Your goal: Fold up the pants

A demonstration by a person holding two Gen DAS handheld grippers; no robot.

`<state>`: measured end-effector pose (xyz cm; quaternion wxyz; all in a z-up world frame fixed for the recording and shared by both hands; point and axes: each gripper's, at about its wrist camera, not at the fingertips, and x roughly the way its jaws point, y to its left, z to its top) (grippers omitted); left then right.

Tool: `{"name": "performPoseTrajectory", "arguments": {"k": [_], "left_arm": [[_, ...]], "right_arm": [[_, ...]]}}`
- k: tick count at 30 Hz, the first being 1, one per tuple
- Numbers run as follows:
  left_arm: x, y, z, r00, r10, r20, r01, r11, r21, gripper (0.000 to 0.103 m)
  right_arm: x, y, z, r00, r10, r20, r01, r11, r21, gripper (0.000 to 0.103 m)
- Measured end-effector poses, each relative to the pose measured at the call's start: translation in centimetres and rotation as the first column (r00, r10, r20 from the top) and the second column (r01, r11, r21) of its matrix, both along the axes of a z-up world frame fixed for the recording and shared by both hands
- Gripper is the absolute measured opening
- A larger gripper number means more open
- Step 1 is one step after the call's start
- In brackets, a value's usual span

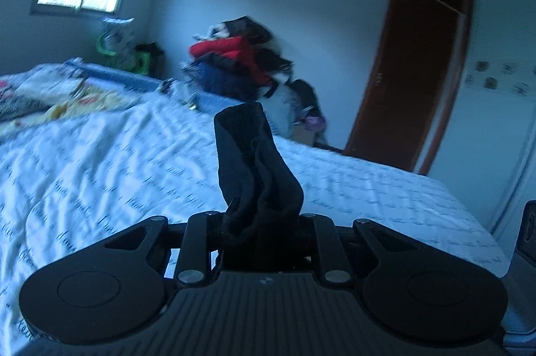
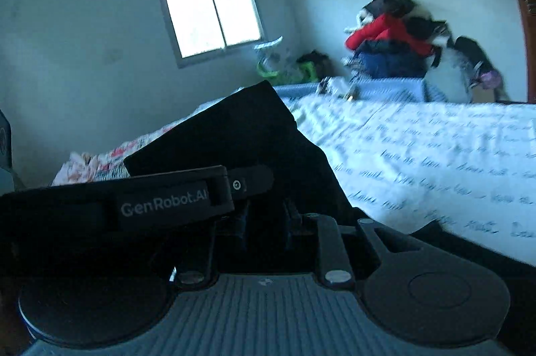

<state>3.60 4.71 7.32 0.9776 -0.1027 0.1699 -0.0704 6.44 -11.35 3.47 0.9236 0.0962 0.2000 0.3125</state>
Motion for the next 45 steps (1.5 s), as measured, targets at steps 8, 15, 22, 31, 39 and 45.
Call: {"name": "performPoseTrajectory", "arguments": {"k": [8, 15, 22, 31, 39, 45], "left_arm": [[-0.8, -4.9, 2.5, 0.990, -0.122, 0.066, 0.121, 0.992, 0.026, 0.026], [-1.1, -9.4, 2.0, 0.975, -0.213, 0.059, 0.209, 0.976, 0.066, 0.026], [-1.3, -14.2, 0.7, 0.952, -0.306, 0.027, 0.300, 0.945, 0.129, 0.028], [-0.3, -18.8, -2.3, 0.924, -0.380, -0.037, 0.381, 0.914, 0.141, 0.028], [0.4, -22.2, -5.0, 0.904, -0.422, -0.071, 0.428, 0.894, 0.134, 0.028], [1.1, -24.1, -7.0, 0.893, -0.434, -0.120, 0.447, 0.885, 0.132, 0.029]], "right_arm": [[-1.9, -4.3, 2.5, 0.992, -0.112, 0.058, 0.111, 0.993, 0.028, 0.021], [-2.9, -8.6, 2.0, 0.977, -0.208, 0.042, 0.206, 0.977, 0.055, 0.021], [-3.9, -12.4, 0.8, 0.956, -0.293, 0.006, 0.292, 0.954, 0.068, 0.021], [-3.8, -16.9, -1.9, 0.927, -0.370, -0.063, 0.374, 0.923, 0.091, 0.021], [-3.9, -20.5, -4.6, 0.907, -0.409, -0.099, 0.417, 0.905, 0.080, 0.021], [-3.5, -22.5, -6.6, 0.893, -0.421, -0.156, 0.437, 0.895, 0.090, 0.021]]}}
